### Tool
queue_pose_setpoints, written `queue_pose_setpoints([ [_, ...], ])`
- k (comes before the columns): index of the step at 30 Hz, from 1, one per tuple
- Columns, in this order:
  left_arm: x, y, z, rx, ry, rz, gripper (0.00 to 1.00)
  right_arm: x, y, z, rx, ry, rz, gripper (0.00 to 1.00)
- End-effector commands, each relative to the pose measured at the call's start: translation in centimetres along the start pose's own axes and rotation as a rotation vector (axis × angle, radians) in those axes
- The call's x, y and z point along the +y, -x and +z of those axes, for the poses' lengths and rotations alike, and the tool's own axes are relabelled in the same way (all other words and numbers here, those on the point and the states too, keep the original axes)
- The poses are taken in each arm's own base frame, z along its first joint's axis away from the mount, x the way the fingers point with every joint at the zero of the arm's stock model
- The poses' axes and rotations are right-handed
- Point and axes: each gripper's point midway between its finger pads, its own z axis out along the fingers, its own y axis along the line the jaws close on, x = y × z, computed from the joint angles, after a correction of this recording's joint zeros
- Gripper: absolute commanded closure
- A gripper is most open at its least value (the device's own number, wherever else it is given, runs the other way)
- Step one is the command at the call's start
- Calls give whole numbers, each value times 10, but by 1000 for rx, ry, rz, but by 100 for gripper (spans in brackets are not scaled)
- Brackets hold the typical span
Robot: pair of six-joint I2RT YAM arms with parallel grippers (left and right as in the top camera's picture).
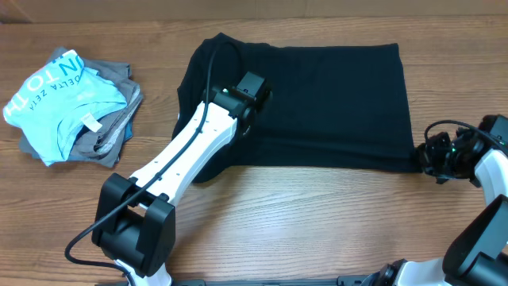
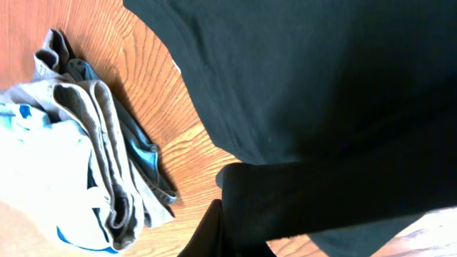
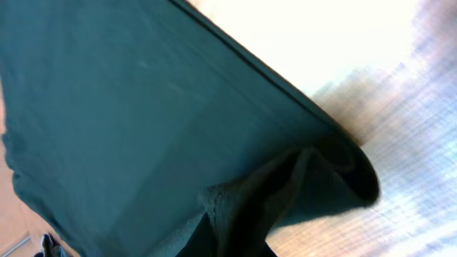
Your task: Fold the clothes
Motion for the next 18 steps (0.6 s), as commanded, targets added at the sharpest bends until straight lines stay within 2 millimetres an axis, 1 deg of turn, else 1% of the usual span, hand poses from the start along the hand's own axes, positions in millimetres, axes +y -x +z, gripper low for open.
queue_pose_setpoints([
  [1,23,-3,-8,-13,41,3,96,14,9,1,-34,17,-9,96],
  [5,23,-9,-7,8,26,6,96,21,11,4,-57,17,-26,95],
  [12,5,-8,-6,-2,-73,27,96,35,18,8,-100,33,-77,94],
  [18,0,-14,0,20,-82,52,96,41,28,7,-146,47,-98,93],
])
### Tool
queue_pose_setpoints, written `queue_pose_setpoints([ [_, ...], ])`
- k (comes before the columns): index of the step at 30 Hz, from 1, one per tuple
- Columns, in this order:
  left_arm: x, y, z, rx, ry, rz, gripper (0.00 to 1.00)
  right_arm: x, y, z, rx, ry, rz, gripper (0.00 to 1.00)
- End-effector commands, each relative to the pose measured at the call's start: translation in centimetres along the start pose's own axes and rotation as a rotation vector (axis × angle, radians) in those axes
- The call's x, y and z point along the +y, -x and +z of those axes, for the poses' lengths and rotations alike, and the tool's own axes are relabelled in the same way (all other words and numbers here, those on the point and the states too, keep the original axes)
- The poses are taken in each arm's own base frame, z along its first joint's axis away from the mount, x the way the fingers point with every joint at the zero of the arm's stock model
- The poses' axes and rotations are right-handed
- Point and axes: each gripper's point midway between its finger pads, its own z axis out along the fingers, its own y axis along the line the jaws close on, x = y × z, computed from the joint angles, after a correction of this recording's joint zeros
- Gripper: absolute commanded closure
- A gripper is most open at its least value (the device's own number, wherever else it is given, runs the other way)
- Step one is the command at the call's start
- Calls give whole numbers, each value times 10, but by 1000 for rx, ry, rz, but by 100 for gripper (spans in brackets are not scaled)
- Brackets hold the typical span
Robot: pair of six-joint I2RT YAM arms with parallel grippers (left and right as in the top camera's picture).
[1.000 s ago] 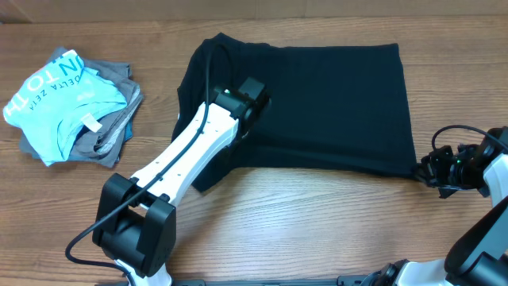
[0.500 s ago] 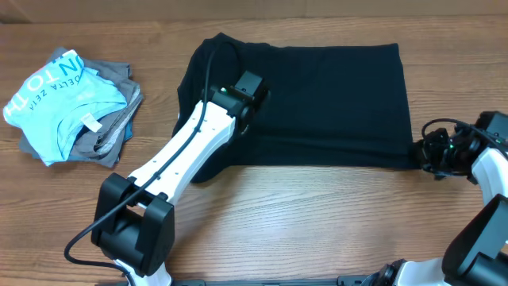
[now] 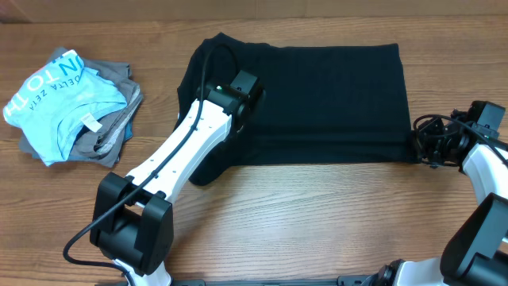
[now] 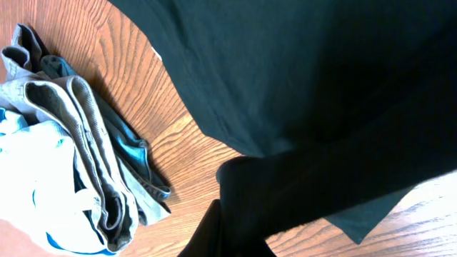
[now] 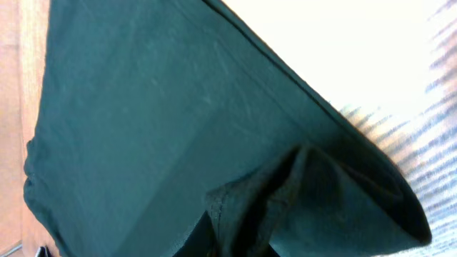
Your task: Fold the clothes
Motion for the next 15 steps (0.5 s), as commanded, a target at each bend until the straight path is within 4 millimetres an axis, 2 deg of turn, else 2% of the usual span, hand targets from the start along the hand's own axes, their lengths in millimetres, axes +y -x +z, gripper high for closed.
queue_pose_setpoints([
  [1,3,-5,-4,-13,-12,6,96,4,12,-2,-40,-6,-11,93],
  [11,-1,6,-4,-56,-33,14,94,12,19,-1,-73,19,-31,91],
  [15,0,7,-4,-63,-31,11,93,22,21,3,-89,41,-63,86],
])
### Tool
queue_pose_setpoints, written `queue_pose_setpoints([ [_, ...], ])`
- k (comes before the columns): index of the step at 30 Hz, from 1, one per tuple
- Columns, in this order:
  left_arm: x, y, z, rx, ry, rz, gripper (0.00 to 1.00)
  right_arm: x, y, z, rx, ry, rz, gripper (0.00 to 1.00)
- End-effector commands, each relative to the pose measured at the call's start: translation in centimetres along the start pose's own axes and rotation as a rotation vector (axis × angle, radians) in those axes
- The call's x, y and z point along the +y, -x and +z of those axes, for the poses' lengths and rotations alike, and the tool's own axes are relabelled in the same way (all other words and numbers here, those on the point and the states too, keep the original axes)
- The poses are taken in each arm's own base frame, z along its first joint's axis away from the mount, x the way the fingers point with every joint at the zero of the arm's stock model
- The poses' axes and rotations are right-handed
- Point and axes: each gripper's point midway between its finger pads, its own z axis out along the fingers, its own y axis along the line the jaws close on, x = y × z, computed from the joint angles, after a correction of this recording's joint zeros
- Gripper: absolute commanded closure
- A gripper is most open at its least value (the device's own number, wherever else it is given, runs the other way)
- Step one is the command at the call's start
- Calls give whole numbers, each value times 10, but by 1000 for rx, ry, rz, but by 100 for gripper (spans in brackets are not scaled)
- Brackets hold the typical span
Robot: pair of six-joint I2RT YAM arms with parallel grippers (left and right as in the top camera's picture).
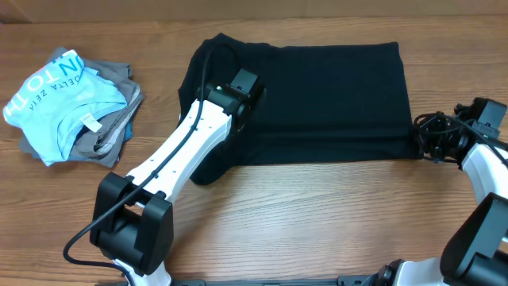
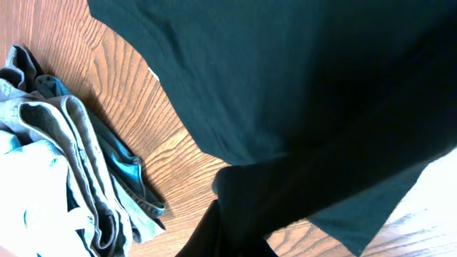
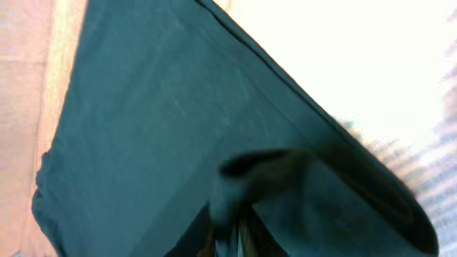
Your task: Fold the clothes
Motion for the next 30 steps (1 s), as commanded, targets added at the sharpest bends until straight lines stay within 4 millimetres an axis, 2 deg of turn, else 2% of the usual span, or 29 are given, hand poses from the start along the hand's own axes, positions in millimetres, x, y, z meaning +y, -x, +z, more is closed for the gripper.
queue_pose_setpoints([
  [1,3,-3,-4,-18,-7,4,93,12,6,3,-24,11,-33,86],
  [3,3,-3,-4,-19,-9,4,93,17,5,5,-28,21,-49,83],
  [6,3,-3,-4,-20,-10,3,88,20,10,7,-60,8,-71,66],
  [7,3,-3,-4,-20,-10,3,85,19,14,7,-79,0,-76,59],
  [8,3,-3,-4,-19,-9,3,75,19,17,6,-94,-2,-80,43],
  [9,5,-4,-4,-16,-1,2,68,20,18,6,-97,-1,-81,35],
  [15,10,-9,-2,3,12,-5,49,6,16,0,-52,11,-26,34],
  [19,15,-10,0,6,6,-39,46,-6,-2,-1,25,-27,14,33],
  [23,6,-13,4,6,-81,-82,39,-14,-17,-2,83,-61,19,33],
  [28,-5,-15,15,2,-198,-165,36,-17,-22,-2,102,-72,22,33],
  [30,-9,-15,26,-7,-231,-180,37,-17,-22,-2,102,-71,23,33],
])
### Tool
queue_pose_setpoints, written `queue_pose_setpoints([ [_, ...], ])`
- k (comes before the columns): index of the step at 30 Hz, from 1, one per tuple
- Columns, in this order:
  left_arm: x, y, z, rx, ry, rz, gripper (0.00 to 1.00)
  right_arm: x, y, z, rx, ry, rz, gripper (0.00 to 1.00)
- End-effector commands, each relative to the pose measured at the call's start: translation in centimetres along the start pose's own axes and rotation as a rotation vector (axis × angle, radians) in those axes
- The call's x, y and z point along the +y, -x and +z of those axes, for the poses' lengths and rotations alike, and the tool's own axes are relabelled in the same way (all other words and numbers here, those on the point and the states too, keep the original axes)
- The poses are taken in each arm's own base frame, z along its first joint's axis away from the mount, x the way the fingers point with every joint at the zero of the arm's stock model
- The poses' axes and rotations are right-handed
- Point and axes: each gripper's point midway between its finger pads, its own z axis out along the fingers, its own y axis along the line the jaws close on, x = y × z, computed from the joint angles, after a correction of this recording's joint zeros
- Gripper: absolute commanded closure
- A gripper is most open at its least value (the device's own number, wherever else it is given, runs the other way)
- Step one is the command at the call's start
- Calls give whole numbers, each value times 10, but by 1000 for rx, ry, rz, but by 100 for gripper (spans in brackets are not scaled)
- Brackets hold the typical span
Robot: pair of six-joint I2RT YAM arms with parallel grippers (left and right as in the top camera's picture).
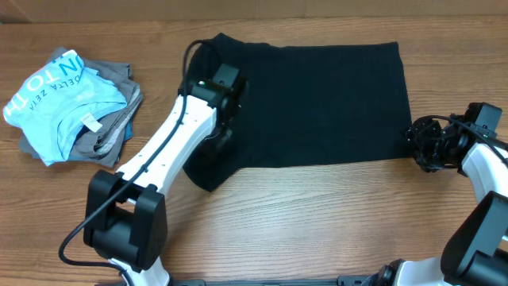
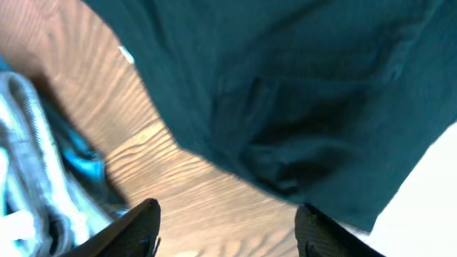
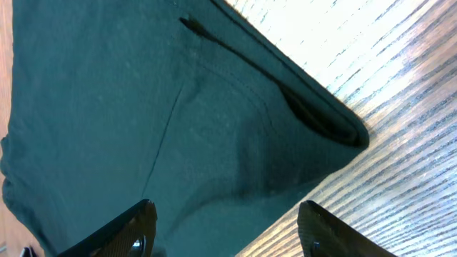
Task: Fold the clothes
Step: 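Release the fold and move left gripper to the shirt's left edge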
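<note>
A black garment (image 1: 317,99) lies folded flat across the middle of the wooden table (image 1: 317,230), a loose flap hanging out at its lower left (image 1: 208,163). My left gripper (image 1: 221,95) hovers over the garment's left edge, open and empty; in the left wrist view (image 2: 227,228) its fingers (image 2: 136,227) straddle bare wood beside the cloth (image 2: 300,107). My right gripper (image 1: 425,147) is at the garment's right lower corner, open; the right wrist view (image 3: 227,228) shows the dark cloth (image 3: 143,107) and its folded corner (image 3: 335,125) lying free.
A pile of folded clothes (image 1: 71,107), light blue on grey, sits at the table's left. The same pile shows at the left edge of the left wrist view (image 2: 28,171). Bare wood runs along the table's front.
Both grippers have opened and let go of the black cloth. The left gripper has shifted left and toward the back; the garment's front edge now lies flat, its front layer laid over.
Each gripper was shut on the garment's front edge, left at mid-left, right at the lower right corner. They held it further back at the following moments, narrowing the garment. Now both are open and the cloth rests folded.
</note>
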Motion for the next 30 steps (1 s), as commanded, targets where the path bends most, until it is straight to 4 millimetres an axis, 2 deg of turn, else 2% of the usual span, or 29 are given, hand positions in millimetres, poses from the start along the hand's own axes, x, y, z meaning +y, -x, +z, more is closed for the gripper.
queue_pose_setpoints([
  [1,-16,-3,10,-35,-128,-51,37,6,5,-2,-8,15,-24,33],
  [3,-26,1,19,-62,-173,-24,37,6,4,-2,-6,14,-23,33],
  [5,-24,1,28,-65,-144,-38,38,5,3,-2,-3,11,-21,33],
  [10,-5,3,46,-78,-72,-111,42,5,3,-2,0,10,-19,33],
  [16,13,-2,67,-63,-113,-266,48,4,2,-2,3,7,-17,33],
  [20,12,-2,77,-66,-196,-325,53,4,2,-2,3,7,-17,33],
  [25,-4,7,73,-104,-331,-339,53,4,2,-2,3,7,-17,33],
  [30,-12,0,81,-63,-351,-346,54,4,2,-2,3,7,-17,33],
])
